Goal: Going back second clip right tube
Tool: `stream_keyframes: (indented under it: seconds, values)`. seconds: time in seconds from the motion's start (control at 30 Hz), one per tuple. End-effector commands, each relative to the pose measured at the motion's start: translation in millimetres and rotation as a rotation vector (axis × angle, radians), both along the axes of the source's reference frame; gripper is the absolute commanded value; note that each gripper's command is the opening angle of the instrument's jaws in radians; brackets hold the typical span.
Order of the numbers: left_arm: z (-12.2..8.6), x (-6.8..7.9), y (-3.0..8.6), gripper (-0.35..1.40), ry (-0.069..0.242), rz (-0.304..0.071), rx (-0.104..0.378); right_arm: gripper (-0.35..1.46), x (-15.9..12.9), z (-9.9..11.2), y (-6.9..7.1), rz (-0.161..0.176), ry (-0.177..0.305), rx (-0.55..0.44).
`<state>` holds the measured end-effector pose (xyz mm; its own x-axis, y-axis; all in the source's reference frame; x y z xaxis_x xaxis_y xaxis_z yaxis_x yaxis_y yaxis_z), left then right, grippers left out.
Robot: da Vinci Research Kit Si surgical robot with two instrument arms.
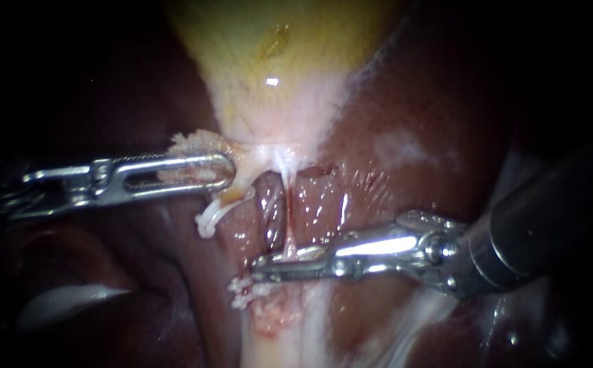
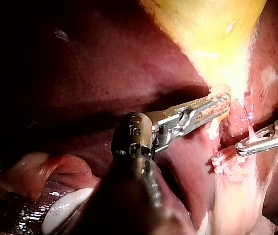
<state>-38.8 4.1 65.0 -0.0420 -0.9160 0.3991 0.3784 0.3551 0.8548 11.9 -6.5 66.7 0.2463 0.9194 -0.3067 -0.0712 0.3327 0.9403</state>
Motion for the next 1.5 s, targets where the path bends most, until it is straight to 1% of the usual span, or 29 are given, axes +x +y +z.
stream_keyframes:
  seconds: [0.03, 0.17, 0.2, 0.23, 0.27, 0.3, 0.37, 0.43, 0.5, 0.73, 1.13, 1.5]
  values:
    - [0.0, 0.0, 0.0, -0.35, 0.000, 0.000, 0.000, -0.35, 0.0, 0.0, 0.0, 0.000, 0.000, 0.000]
    - [0.0, 0.0, 0.0, -0.35, 0.000, 0.000, 0.000, -0.35, 0.0, 0.1, 0.0, -0.001, 0.001, -0.006]
    - [0.0, 0.0, 0.0, -0.35, 0.000, 0.000, 0.000, -0.35, 0.0, 0.1, 0.0, -0.005, 0.000, -0.005]
    - [0.0, 0.0, 0.0, -0.35, 0.000, 0.000, 0.000, -0.35, 0.0, 0.1, 0.0, -0.013, 0.011, -0.014]
    - [0.0, 0.0, 0.0, -0.35, 0.000, 0.000, 0.000, -0.25, 0.0, 0.1, 0.0, -0.012, 0.019, -0.031]
    - [0.0, 0.0, 0.0, -0.35, 0.000, 0.000, 0.000, -0.01, 0.1, 0.2, 0.0, -0.016, 0.034, -0.077]
    - [0.0, 0.0, 0.0, -0.35, 0.000, 0.000, 0.000, 0.34, 0.4, 0.2, -0.1, -0.014, 0.058, -0.134]
    - [0.0, 0.0, 0.0, -0.35, 0.000, 0.000, 0.000, 0.46, 0.9, 0.3, -0.1, -0.006, 0.074, -0.163]
    - [0.0, 0.0, 0.0, -0.35, 0.000, 0.000, 0.000, 0.49, 1.3, 0.4, -0.3, 0.002, 0.084, -0.175]
    - [0.0, 0.0, -0.1, -0.35, 0.000, 0.000, 0.000, 0.50, 1.8, 1.4, -1.5, -0.007, 0.090, -0.226]
    - [-0.1, 0.0, -0.1, -0.35, 0.000, 0.000, 0.000, 0.50, 1.8, 1.5, -1.5, -0.012, 0.094, -0.255]
    - [-0.1, 0.0, -0.1, -0.35, 0.000, 0.000, 0.000, 0.50, 1.8, 1.9, -1.3, -0.020, 0.101, -0.301]
